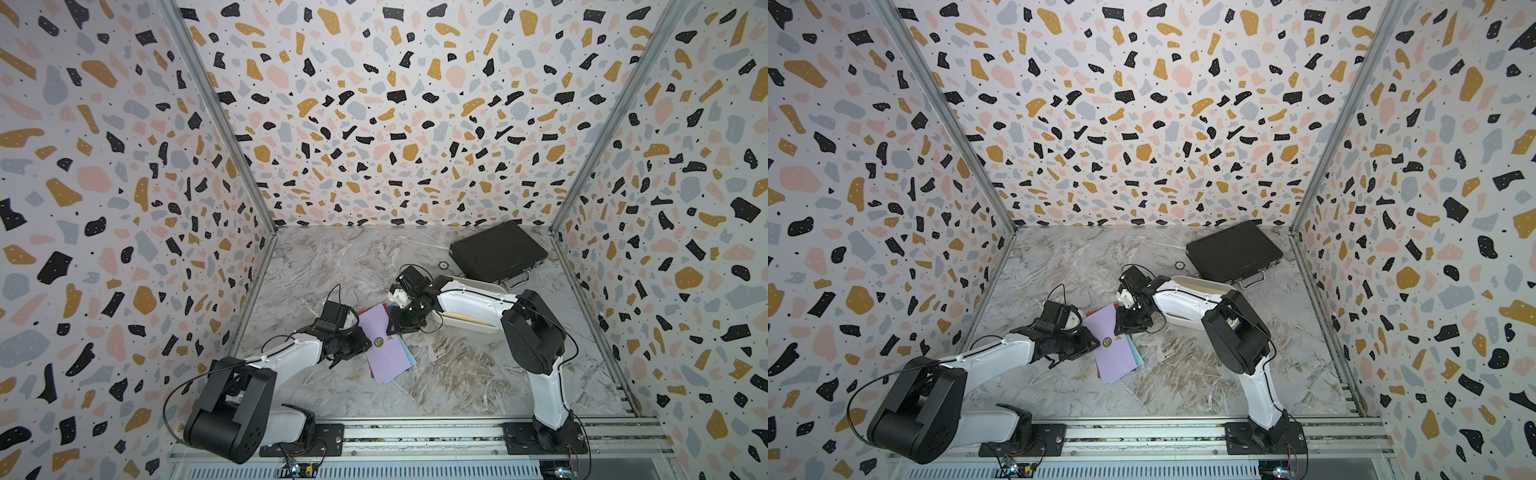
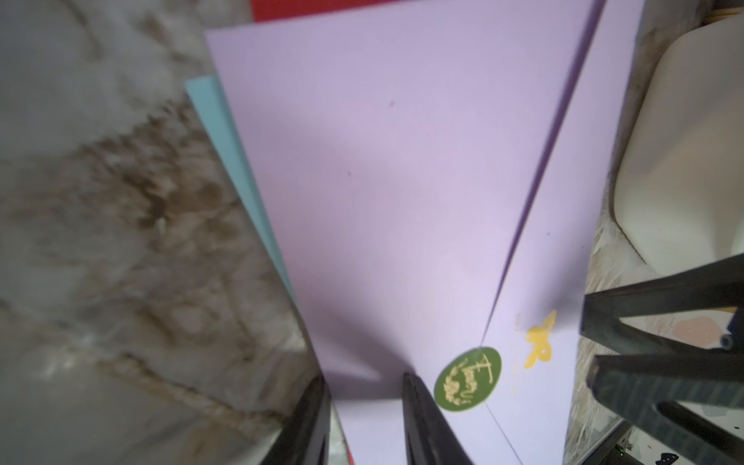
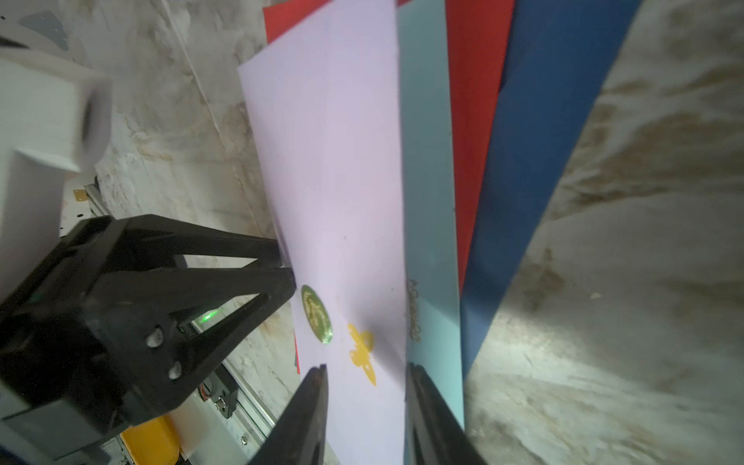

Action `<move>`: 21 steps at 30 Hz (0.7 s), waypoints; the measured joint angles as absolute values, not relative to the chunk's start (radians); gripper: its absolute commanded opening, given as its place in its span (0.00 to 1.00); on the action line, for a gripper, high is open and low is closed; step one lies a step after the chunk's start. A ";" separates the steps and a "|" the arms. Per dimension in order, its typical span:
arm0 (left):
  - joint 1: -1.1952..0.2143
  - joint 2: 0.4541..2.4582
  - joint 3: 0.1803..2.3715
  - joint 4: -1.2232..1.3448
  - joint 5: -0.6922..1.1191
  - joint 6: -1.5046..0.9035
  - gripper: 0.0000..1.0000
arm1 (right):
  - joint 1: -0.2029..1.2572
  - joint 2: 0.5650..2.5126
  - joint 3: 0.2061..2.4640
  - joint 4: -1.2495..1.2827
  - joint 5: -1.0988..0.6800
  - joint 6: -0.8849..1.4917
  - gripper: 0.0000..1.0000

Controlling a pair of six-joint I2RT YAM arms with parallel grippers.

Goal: Put the sealed envelopes into the storage box
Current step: Pick up the envelope from the center of the board.

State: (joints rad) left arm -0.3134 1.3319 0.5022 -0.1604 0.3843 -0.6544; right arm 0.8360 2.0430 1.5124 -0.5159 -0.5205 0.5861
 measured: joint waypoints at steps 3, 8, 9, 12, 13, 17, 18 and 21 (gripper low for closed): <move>-0.314 1.332 0.502 -0.159 0.384 -0.654 0.35 | 0.842 2.043 1.512 -0.492 -0.543 0.587 0.37; -0.314 1.332 0.502 -0.159 0.384 -0.654 0.35 | 0.846 2.039 1.486 -0.423 -0.596 0.607 0.32; -0.314 1.332 0.502 -0.159 0.384 -0.654 0.35 | 0.847 2.037 1.478 -0.413 -0.600 0.611 0.29; -0.314 1.332 0.502 -0.159 0.384 -0.654 0.37 | 0.846 2.035 1.473 -0.410 -0.603 0.607 0.16; -0.314 1.332 0.502 -0.159 0.384 -0.654 0.39 | 0.846 2.035 1.473 -0.413 -0.600 0.603 0.13; -0.314 1.317 0.502 -0.162 0.383 -0.649 0.55 | 0.847 2.035 1.486 -0.466 -0.583 0.567 0.02; -0.315 1.303 0.502 -0.176 0.379 -0.647 0.57 | 0.847 2.035 1.498 -0.490 -0.576 0.546 0.01; -0.315 1.222 0.501 -0.255 0.339 -0.648 0.62 | 0.847 2.024 1.560 -0.583 -0.540 0.465 0.00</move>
State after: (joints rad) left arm -0.3153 1.2221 0.5007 -0.2554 0.3393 -0.6483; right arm 0.8467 2.0239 1.5604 -0.5835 -0.5404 0.4648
